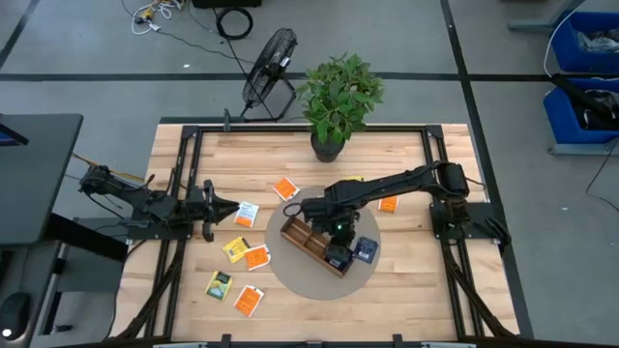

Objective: Pick & Place Tea
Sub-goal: Put the black tea bag into the right section of the wooden organizer

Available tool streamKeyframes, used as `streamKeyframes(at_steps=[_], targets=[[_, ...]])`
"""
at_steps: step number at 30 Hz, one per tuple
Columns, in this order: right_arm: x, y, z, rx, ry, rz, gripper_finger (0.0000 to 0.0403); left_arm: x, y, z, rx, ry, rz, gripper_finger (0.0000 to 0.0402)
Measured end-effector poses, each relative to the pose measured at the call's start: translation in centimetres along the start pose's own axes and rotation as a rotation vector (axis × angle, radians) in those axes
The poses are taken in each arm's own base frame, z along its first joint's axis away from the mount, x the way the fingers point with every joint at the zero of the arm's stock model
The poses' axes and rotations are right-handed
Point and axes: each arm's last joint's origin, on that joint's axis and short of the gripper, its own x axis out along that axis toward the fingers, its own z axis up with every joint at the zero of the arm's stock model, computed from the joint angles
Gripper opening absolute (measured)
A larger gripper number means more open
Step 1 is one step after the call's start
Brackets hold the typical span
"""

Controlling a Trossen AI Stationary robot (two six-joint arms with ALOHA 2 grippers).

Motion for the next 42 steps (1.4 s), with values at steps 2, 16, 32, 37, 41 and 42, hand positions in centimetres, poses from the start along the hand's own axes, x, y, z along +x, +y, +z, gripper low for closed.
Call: streamKeyframes(at_steps=[2,16,32,37,41,42], targets=[[-0.1,-0.1,0.2,0.001,-0.012,-0.003,0.0,0.0,0.0,0.0,0.0,0.0,0.0,0.0058],[-0.2,-0.6,0.1,0.027,-0.025,-0.074,0.0,0.0,0.0,0.0,-0.008,0.0,0.0,0.0058],[-0.3,-0.6,0.2,0.004,-0.013,-0.021,0.0045,0.0,0.0,0.0,-0.008,0.0,0.0,0.0058],[-0.8,-1.4,0.7,0.035,-0.051,-0.066,0.0073,0.0,0.0,0.0,-0.007,0.0,0.0,0.0058],[-1.5,-1.0,0.2,-0.023,-0.104,-0.139,0.0084,0.0,0.0,0.0,-0.007,0.0,0.0,0.0058],[-1.6,-0.7,-0.1,-0.046,-0.132,-0.174,0.0085,0.0,0.0,0.0,-0.007,0.0,0.0,0.0058]])
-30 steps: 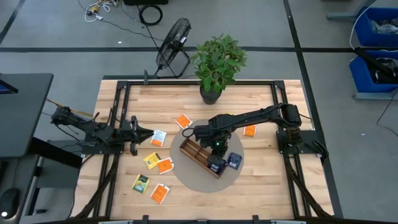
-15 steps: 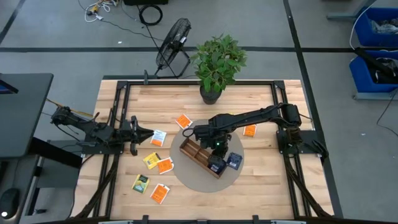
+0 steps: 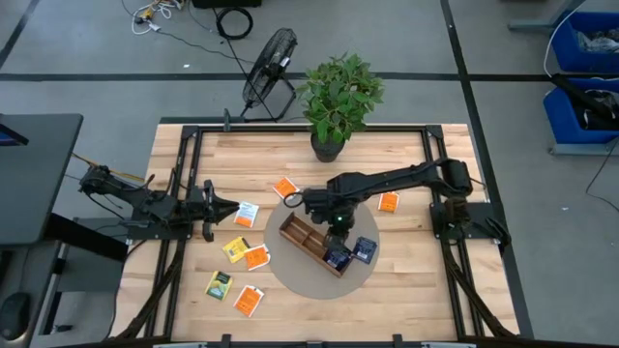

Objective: Pick & Place Tea
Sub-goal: Put the black tea bag into the right section of the wooden organizer

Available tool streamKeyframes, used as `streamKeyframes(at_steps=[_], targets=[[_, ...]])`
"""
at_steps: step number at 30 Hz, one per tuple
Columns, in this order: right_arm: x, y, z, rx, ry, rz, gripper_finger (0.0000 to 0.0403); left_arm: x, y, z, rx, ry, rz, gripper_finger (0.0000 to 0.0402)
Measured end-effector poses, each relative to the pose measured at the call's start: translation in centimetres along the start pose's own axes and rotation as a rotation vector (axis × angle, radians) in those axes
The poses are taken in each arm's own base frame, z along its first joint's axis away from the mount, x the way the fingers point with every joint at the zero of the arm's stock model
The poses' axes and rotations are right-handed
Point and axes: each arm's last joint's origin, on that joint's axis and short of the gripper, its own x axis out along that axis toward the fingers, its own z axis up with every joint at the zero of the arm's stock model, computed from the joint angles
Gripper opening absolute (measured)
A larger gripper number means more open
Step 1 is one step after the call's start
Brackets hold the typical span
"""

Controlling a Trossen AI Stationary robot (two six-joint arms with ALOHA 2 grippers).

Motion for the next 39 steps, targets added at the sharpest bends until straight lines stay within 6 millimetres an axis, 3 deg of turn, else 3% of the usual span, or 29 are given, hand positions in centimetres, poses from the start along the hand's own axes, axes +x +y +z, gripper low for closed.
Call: streamKeyframes(at_steps=[9,18,31,39], targets=[[-2.9,3.8,-2.1,-0.162,-0.337,-0.217,0.0087,0.0,0.0,0.0,0.0,0.001,0.0,0.0058],[-2.3,6.0,-6.1,-0.206,-0.633,-0.179,0.0087,0.0,0.0,0.0,0.0,0.002,0.0,0.0058],[-1.0,4.5,-12.6,-0.191,-0.983,-0.087,0.0087,0.0,0.0,0.0,-0.005,0.0,0.0,0.0058],[0.4,2.3,-16.1,-0.221,-1.135,0.026,0.0087,0.0,0.0,0.0,-0.003,-0.001,-0.001,0.0058]])
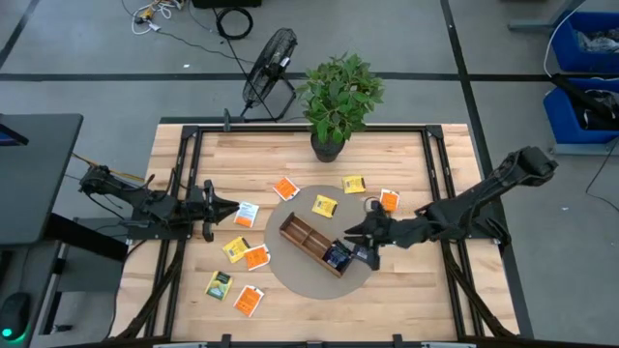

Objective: Pick & Place Tea
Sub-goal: Put the black tea bag into the right section of the wooden organizer

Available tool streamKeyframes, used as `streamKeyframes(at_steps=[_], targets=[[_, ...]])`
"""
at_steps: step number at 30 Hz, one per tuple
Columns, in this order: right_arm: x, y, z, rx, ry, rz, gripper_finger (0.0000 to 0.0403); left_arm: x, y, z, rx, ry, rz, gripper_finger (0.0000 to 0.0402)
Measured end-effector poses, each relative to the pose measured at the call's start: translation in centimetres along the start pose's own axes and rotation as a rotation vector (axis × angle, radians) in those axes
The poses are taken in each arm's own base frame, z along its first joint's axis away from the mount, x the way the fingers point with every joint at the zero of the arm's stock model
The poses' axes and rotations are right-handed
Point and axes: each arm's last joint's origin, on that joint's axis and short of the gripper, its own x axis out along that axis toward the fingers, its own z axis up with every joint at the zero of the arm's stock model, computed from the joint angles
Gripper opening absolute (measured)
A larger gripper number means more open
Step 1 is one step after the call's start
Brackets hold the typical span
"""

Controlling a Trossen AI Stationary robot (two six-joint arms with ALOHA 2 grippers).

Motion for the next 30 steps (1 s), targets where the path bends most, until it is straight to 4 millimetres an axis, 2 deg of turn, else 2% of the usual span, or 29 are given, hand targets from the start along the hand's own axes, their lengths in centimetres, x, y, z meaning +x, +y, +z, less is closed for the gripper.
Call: streamKeyframes(at_steps=[8,12,21,24,30], targets=[[-2.9,-2.2,-1.9,-0.004,-0.256,0.18,0.0087,0.0,0.0,0.0,0.002,0.0,0.0,0.0058],[-3.8,-3.2,-2.8,-0.021,-0.254,0.195,0.0087,0.0,0.0,0.0,0.004,0.001,0.0,0.0058],[-6.3,-5.0,-3.2,-0.062,-0.2,0.174,0.0087,-0.1,-0.1,0.6,0.029,-0.001,-0.007,0.0058],[-6.6,-5.7,-4.1,-0.046,-0.205,0.168,0.0087,-0.3,-0.3,1.8,0.029,-0.043,-0.018,0.0058],[-6.4,-7.2,-7.2,-0.015,-0.245,0.197,0.0087,-0.4,-0.4,2.3,0.05,-0.056,-0.019,0.0058]])
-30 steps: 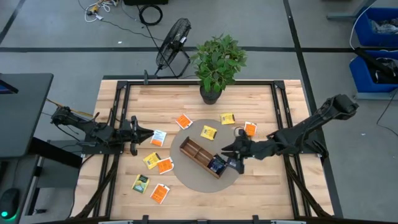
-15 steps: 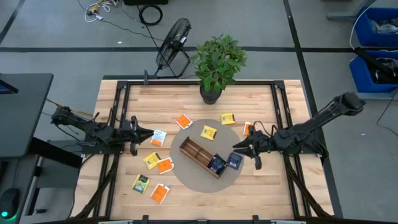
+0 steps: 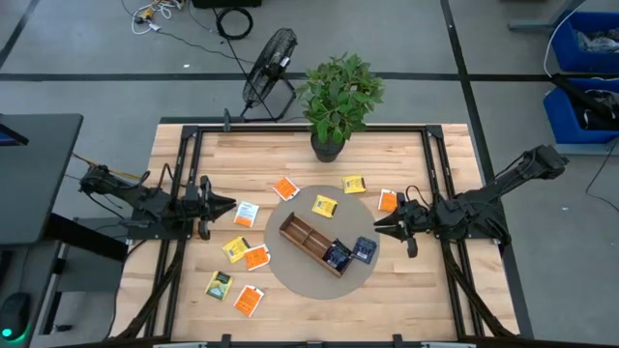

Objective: Pick & Place Tea
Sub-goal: Put the black tea bag into the right section of the wooden organizer

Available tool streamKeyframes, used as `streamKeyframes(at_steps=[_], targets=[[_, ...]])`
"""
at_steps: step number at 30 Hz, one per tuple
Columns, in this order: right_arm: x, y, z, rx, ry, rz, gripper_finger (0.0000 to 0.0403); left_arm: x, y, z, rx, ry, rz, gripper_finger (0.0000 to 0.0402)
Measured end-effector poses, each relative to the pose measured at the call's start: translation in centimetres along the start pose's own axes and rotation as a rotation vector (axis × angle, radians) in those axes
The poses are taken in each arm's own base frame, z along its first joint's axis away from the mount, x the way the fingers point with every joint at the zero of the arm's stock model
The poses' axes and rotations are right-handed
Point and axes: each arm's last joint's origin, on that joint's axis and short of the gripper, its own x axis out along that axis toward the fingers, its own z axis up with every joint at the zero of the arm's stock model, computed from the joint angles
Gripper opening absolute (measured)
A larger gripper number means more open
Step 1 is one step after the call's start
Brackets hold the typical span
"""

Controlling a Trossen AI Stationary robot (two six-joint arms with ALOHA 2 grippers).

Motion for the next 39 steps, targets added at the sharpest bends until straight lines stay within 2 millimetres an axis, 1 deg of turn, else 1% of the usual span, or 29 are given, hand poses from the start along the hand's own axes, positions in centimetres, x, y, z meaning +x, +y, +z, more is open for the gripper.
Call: streamKeyframes(at_steps=[3,6,8,11,16,23,26,29,33,39], targets=[[-0.3,-0.7,-1.6,0.059,-0.013,-0.003,0.0087,0.0,0.0,0.0,-0.011,-0.001,0.0,0.0058],[-0.5,-1.4,-3.1,0.134,0.023,-0.053,0.0087,0.0,0.0,0.0,-0.012,-0.003,-0.001,0.0058],[-0.6,-1.7,-3.6,0.163,0.052,-0.076,0.0087,0.0,0.0,0.1,-0.011,-0.003,-0.001,0.0058],[-0.6,-1.8,-3.8,0.188,0.059,-0.09,0.0087,0.0,0.0,0.1,-0.013,-0.005,0.003,0.0058],[-0.6,-1.7,-3.6,0.232,0.032,-0.079,0.0087,0.0,0.0,0.1,-0.014,-0.006,0.003,0.0058],[-0.6,-1.7,-3.7,0.221,0.048,-0.086,0.0087,0.0,0.0,0.1,-0.015,-0.007,0.003,0.0058],[-0.6,-1.8,-4.0,0.269,0.083,-0.073,0.0087,0.0,0.0,0.1,-0.015,-0.007,0.003,0.0058],[-0.6,-2.2,-4.6,0.371,0.133,-0.119,0.0088,0.0,0.0,0.1,-0.015,-0.007,0.003,0.0058],[-0.7,-2.3,-4.9,0.496,0.179,-0.126,0.0107,0.0,0.0,0.2,-0.015,-0.008,0.004,0.0058],[-0.8,-2.7,-5.9,0.58,0.272,-0.182,0.0169,0.0,0.0,0.2,-0.016,-0.008,0.004,0.0058]])
